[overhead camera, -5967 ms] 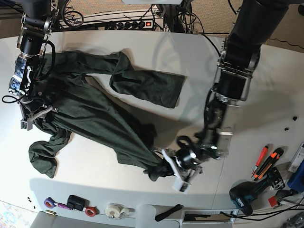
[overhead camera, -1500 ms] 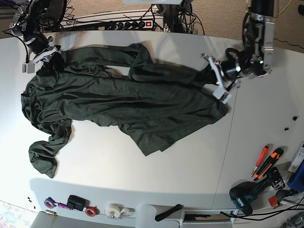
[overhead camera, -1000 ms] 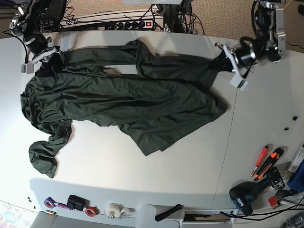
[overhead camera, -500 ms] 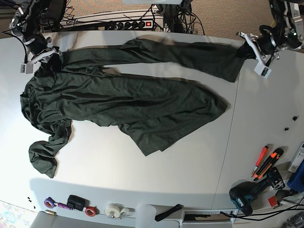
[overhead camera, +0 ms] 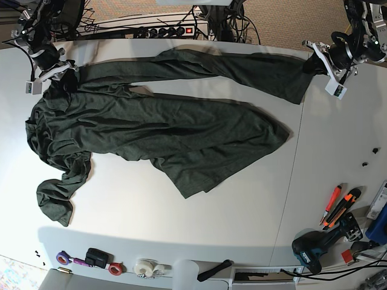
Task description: Layout the t-shirt on the table in an organized manner, then fold the t-shirt properly
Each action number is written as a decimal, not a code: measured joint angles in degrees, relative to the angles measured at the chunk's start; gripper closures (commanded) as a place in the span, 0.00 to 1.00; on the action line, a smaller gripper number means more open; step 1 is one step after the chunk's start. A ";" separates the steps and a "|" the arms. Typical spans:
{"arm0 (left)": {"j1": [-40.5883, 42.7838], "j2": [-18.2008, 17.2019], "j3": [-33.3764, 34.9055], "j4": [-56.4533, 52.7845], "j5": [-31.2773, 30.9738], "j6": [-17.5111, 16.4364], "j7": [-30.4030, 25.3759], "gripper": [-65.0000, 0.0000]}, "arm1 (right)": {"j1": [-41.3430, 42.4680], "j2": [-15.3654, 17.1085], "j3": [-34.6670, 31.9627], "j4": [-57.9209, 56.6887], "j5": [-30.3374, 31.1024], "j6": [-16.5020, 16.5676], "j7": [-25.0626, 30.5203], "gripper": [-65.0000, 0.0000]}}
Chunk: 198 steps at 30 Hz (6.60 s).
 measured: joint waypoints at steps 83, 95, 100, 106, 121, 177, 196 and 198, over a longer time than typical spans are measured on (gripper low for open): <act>-26.56 11.06 30.45 -1.33 16.98 6.01 -18.56 0.72 | 12.66 4.35 -7.65 -6.86 -16.24 -3.65 10.91 0.71; -27.02 10.82 30.45 -1.42 17.20 6.01 -18.58 0.72 | 12.55 4.09 -7.78 3.72 -14.91 -3.17 3.13 0.78; -27.02 10.82 30.45 -1.42 17.20 6.01 -18.58 0.72 | 12.33 4.11 -7.78 3.72 -21.07 -11.56 0.48 0.83; -27.02 10.82 30.45 -1.42 17.20 6.01 -18.58 0.72 | 11.98 4.26 -7.80 3.67 -28.85 -14.21 -2.10 0.83; -27.02 10.93 30.45 -1.42 16.94 4.68 -18.12 0.72 | 12.02 11.67 -7.67 -10.45 -31.74 -23.06 5.57 0.83; -28.41 11.28 41.38 -14.93 31.41 18.47 -27.36 1.00 | 5.11 -1.79 -14.10 8.20 -28.59 -11.65 3.61 0.83; -29.07 11.26 41.35 -15.13 31.80 18.53 -26.71 1.00 | 4.57 4.52 -3.28 7.65 -34.60 -19.32 0.76 0.83; -29.07 11.26 41.35 -15.13 31.80 18.67 -26.71 1.00 | 4.68 4.87 -3.28 7.65 -36.63 -21.55 0.87 0.83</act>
